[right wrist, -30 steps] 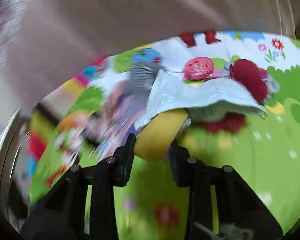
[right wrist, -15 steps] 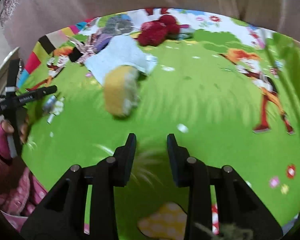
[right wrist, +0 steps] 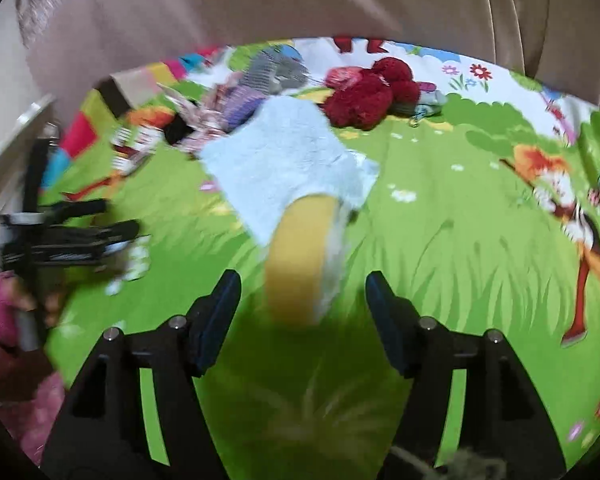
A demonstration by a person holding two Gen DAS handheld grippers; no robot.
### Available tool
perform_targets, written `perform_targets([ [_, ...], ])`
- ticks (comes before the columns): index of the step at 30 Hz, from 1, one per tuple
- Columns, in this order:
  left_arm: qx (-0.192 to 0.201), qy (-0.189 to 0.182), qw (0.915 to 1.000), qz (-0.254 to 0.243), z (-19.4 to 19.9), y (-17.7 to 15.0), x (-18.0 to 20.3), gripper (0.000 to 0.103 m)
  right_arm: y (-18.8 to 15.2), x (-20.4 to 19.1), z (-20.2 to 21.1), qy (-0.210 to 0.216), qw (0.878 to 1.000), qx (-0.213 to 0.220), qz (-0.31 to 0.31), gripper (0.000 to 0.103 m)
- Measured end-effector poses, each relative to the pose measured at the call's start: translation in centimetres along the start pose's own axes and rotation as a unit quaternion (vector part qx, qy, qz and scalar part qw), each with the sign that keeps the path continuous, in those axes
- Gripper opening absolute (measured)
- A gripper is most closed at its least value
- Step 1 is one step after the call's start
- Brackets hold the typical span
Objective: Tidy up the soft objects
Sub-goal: 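Grasp the yellow sponge with the right tool while the left tool grasps the white towel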
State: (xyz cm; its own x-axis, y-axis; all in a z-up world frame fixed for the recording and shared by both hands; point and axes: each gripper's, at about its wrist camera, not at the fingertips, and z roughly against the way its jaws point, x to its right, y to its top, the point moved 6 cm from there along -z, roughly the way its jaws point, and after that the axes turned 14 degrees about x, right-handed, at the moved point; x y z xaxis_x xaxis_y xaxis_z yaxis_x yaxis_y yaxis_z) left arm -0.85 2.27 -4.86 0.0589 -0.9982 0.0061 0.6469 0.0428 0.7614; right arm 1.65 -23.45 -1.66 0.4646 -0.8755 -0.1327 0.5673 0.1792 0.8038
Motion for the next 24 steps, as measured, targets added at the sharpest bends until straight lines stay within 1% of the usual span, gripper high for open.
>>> perform_targets([
  [1, -0.001, 0.001, 1.0, 0.0, 0.0, 0.0, 0.0, 0.103, 0.0, 0.2, -0.4, -0.008, 1.0, 0.001, 0.002, 0.049],
  [2, -0.004, 0.005, 1.0, 0.002, 0.1, -0.1, 0.0, 0.103, 0.1, 0.5, -0.8, -0.008, 1.0, 0.002, -0.002, 0.028],
  [3, -0.012, 0.005, 0.9999, 0.01, 0.2, -0.1, 0.2, 0.103, 0.1, 0.6, -0.7, 0.005, 1.0, 0.005, -0.013, 0.028],
  [4, -0.017, -0.012, 0.9994, 0.026, 0.6, 0.0, 0.6, 0.103, 0.1, 0.5, -0.1, 0.016, 1.0, 0.014, -0.017, 0.028],
  [5, -0.018, -0.035, 0.9982, 0.045, 0.9, 0.1, 1.3, 0.103, -0.1, 0.1, 0.7, 0.022, 0.999, 0.021, -0.009, 0.028],
  [6, -0.021, -0.07, 0.9944, 0.076, 1.1, 0.4, 2.4, 0.103, -0.5, -0.3, 1.5, 0.029, 0.999, 0.022, -0.001, 0.028],
  [8, -0.03, -0.108, 0.9872, 0.113, 0.9, 0.9, 4.2, 0.103, -1.8, -0.9, 2.9, 0.046, 0.999, 0.02, -0.011, 0.028],
  [9, -0.033, -0.121, 0.9837, 0.129, 0.6, 1.4, 5.4, 0.103, -2.4, -1.2, 3.3, 0.051, 0.998, 0.016, -0.014, 0.028],
  [10, -0.04, -0.136, 0.9796, 0.143, -0.1, 2.0, 6.9, 0.103, -2.8, -1.3, 3.4, 0.05, 0.999, 0.014, -0.013, 0.028],
  [11, -0.043, -0.143, 0.9768, 0.154, -0.7, 2.5, 8.0, 0.103, -3.4, -1.4, 3.7, 0.047, 0.999, 0.011, -0.012, 0.028],
  [14, -0.054, -0.148, 0.9677, 0.197, -3.1, 4.7, 11.3, 0.103, -4.2, -1.7, 3.6, 0.045, 0.999, 0.007, -0.012, 0.028],
  [16, -0.058, -0.138, 0.9617, 0.229, -4.8, 6.3, 13.0, 0.103, -4.4, -1.7, 3.5, 0.046, 0.999, 0.01, -0.015, 0.028],
  [17, -0.06, -0.125, 0.9608, 0.24, -5.8, 7.0, 13.8, 0.103, -4.4, -1.7, 3.5, 0.047, 0.999, 0.011, -0.018, 0.028],
  [18, -0.062, -0.114, 0.9618, 0.241, -6.4, 7.4, 14.2, 0.103, -4.5, -1.7, 3.4, 0.048, 0.999, 0.012, -0.019, 0.028],
  [19, -0.065, -0.084, 0.9664, 0.234, -7.3, 8.0, 14.9, 0.103, -4.6, -1.6, 3.2, 0.049, 0.999, 0.012, -0.021, 0.028],
  [20, -0.065, -0.065, 0.97, 0.225, -7.6, 8.3, 15.2, 0.103, -4.8, -1.6, 3.1, 0.05, 0.998, 0.014, -0.026, 0.028],
  [21, -0.066, -0.038, 0.9753, 0.207, -8.0, 8.5, 15.7, 0.103, -4.9, -1.6, 3.2, 0.051, 0.998, 0.02, -0.029, 0.028],
  [22, -0.069, -0.018, 0.98, 0.185, -8.4, 8.6, 16.1, 0.103, -5.1, -1.5, 3.3, 0.051, 0.998, 0.025, -0.031, 0.028],
  [23, -0.069, -0.007, 0.9837, 0.166, -8.5, 8.5, 16.2, 0.103, -5.1, -1.5, 3.4, 0.052, 0.998, 0.03, -0.032, 0.028],
  [24, -0.065, 0.005, 0.9896, 0.128, -8.7, 8.3, 16.7, 0.102, -5.2, -1.4, 3.4, 0.052, 0.997, 0.033, -0.035, 0.028],
])
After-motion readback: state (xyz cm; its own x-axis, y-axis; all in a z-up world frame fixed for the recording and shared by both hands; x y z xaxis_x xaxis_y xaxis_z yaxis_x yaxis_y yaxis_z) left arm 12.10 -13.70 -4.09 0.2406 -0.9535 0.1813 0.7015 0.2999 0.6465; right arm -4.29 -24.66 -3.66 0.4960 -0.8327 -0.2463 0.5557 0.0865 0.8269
